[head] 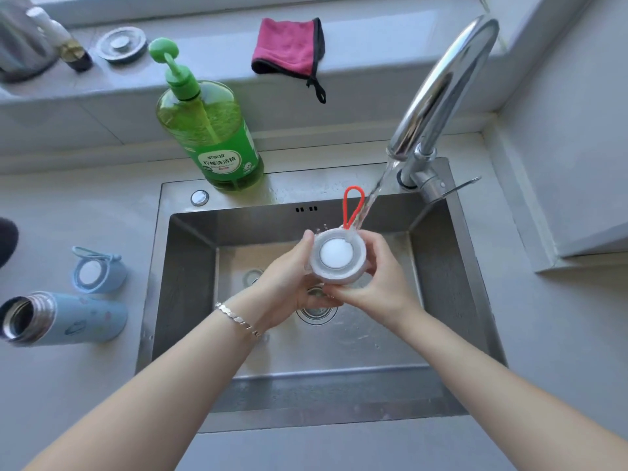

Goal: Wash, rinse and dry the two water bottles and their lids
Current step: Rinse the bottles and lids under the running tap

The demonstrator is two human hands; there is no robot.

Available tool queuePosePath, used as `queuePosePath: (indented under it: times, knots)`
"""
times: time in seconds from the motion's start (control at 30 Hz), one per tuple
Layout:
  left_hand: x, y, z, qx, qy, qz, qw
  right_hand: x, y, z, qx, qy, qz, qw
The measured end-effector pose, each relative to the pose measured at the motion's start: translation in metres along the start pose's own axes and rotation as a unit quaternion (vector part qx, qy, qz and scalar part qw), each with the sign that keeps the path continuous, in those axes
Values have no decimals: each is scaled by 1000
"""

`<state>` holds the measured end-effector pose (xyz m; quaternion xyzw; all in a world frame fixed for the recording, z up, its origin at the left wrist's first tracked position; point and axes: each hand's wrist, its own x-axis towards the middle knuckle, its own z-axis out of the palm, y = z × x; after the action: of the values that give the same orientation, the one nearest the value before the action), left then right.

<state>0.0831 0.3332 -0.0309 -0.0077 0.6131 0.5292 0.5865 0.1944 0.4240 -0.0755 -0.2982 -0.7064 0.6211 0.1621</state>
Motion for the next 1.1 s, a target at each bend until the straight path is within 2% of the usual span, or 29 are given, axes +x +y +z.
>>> queuePosePath:
  times: [0.13,0.27,0.47,0.6,0.7,0.77,0.8,0.87,0.93,1.0,1.1]
  knots:
    - [-12,-7,-20,84,91,17,992,3,0,1,-67,-10,15,998]
    - [-22,-24,-42,163,139,34,976,2,-3,-14,-156,-51,72,984]
    - [-29,-42,-60,159,173,10,972,13,-13,-19,-258,-44,92,961]
    - [-30,-44,-65,152,183,7,971,24,-23,-6,-321,-74,49,943]
    - [-31,-46,-68,152,188,8,970,26,-19,-6,-246,-69,64,965]
    - [-32,-48,-69,153,187,9,970,22,-12,-12,-103,-40,137,984]
    - [-31,-48,-68,154,185,10,970,19,-9,-16,1,-26,188,982]
    - [-31,-50,-66,160,182,12,970,12,-1,-22,180,-4,286,941]
    - [-30,-50,-62,168,175,15,970,7,4,-25,280,3,350,894]
    - [-30,-49,-59,174,171,24,969,6,6,-25,310,-8,377,872]
    - [-33,-43,-56,186,170,47,967,10,4,-18,319,-50,383,865]
